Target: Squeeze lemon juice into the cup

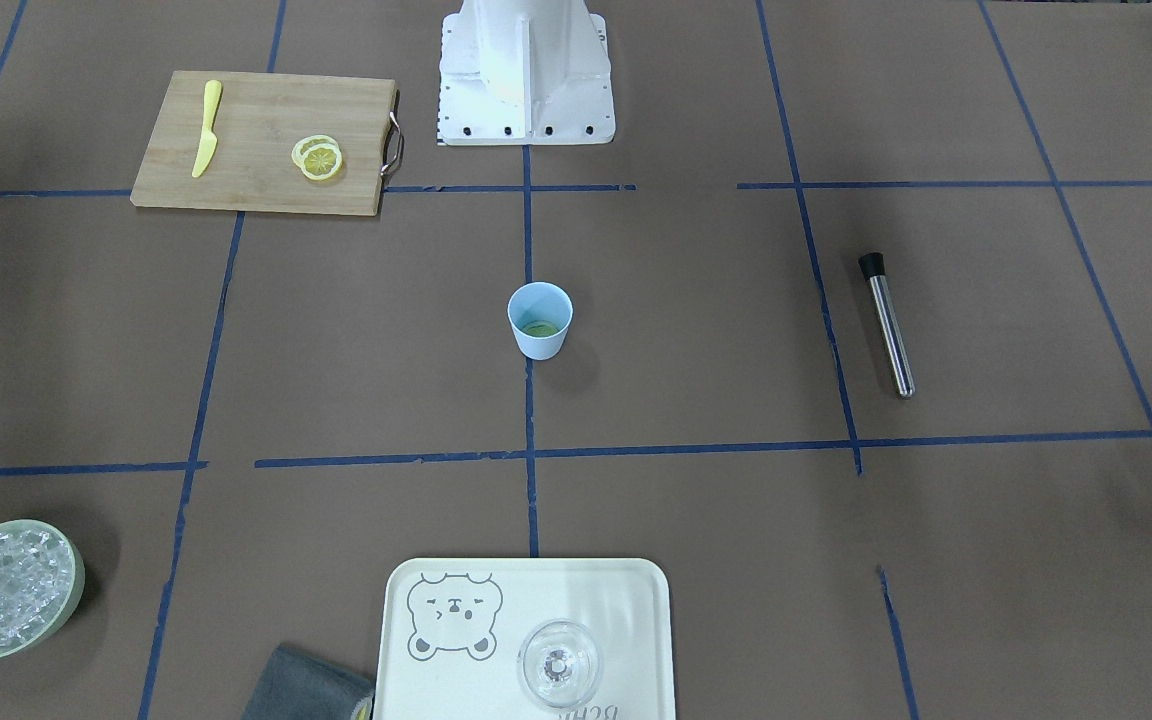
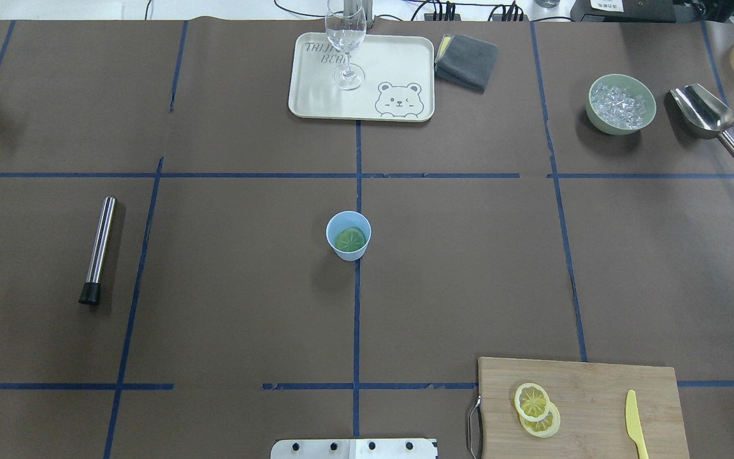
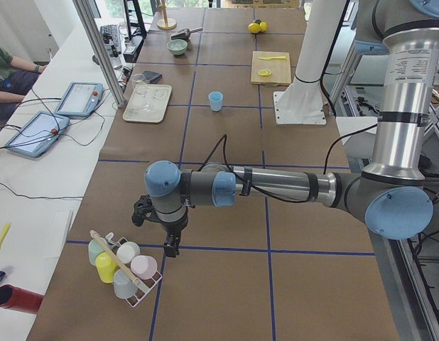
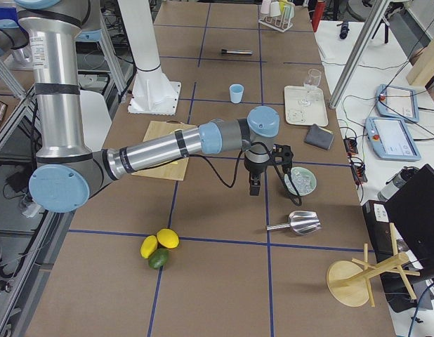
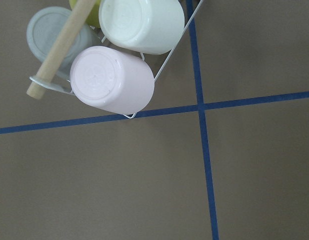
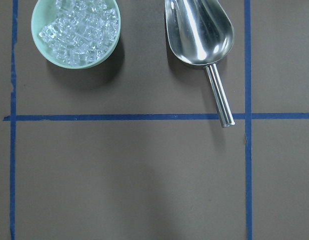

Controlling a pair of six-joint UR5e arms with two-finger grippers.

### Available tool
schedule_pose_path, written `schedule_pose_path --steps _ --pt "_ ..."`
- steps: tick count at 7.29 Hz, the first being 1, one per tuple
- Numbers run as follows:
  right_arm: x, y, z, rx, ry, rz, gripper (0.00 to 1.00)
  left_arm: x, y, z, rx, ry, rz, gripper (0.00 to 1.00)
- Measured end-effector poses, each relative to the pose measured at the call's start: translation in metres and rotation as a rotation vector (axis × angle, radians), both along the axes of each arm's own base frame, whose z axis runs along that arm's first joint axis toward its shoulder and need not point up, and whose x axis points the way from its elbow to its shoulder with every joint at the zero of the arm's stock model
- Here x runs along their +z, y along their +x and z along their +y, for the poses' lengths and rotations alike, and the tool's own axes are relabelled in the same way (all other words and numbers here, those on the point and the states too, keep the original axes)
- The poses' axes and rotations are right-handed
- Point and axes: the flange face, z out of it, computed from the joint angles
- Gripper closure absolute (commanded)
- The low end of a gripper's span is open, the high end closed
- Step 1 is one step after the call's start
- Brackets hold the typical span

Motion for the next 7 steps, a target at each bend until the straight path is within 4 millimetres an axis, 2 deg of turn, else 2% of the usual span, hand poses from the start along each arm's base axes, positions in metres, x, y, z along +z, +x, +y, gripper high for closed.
schedule_pose_path --steps 4,7 --pt "0.003 0.006 0.004 0.010 -0.010 -0.013 0.00 -0.008 0.003 0.004 0.036 0.117 0.050 0.00" --pt "0.017 0.013 0.014 0.021 -0.033 -0.011 0.00 -0.010 0.003 0.004 0.038 0.128 0.053 0.00"
